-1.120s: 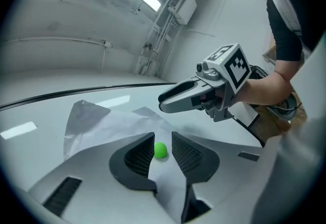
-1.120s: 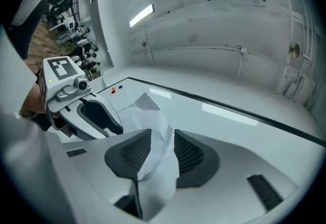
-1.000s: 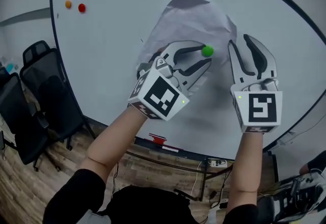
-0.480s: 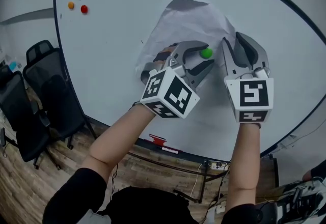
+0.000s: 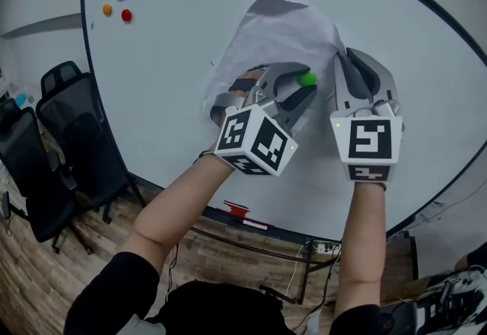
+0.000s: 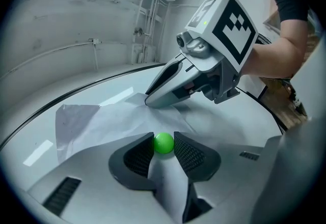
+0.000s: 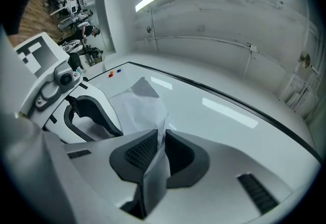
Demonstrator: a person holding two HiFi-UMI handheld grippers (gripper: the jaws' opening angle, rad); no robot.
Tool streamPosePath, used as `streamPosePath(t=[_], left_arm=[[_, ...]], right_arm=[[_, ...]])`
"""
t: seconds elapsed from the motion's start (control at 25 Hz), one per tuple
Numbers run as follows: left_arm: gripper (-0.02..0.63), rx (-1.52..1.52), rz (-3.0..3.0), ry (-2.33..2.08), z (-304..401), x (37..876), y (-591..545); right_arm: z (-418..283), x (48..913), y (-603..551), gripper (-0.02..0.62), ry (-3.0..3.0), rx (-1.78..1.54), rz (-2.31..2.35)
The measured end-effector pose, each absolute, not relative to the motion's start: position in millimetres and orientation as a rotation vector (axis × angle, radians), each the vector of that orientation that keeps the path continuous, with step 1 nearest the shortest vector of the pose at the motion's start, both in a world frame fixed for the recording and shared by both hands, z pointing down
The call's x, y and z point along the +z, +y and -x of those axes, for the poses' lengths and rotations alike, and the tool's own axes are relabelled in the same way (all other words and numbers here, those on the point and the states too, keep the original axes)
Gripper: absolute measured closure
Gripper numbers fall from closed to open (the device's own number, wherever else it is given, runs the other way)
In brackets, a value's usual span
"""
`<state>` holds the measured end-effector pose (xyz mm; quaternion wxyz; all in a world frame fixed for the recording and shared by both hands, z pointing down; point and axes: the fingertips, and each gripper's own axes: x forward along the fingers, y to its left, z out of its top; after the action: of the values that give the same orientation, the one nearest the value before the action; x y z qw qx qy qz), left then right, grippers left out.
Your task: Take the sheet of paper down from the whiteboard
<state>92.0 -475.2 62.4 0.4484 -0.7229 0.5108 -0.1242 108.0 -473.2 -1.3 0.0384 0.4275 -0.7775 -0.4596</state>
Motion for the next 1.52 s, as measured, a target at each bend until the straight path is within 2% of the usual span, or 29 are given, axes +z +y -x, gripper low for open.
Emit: streamPosePath(t=[0.2, 0.64, 1.08, 1.52], left_arm=[[0.474, -0.322, 1.802, 1.258, -96, 62, -471], [0.475, -0.31, 1.827, 1.207, -101, 57, -444], [0.476, -0.253, 1.811, 1.194, -81, 42, -425], [0.475, -0.226, 1.775, 1.272, -36, 22, -413]], right_arm=[[-111, -4, -466, 0.561, -2.391, -1.417, -1.315], [-114, -8, -456, 0.574, -2.436, -1.408, -1.306], [-111, 21, -497, 0.574, -2.417, -1.348, -1.275], [-138, 49, -452, 0.574, -2.42, -1.334, -1.301]])
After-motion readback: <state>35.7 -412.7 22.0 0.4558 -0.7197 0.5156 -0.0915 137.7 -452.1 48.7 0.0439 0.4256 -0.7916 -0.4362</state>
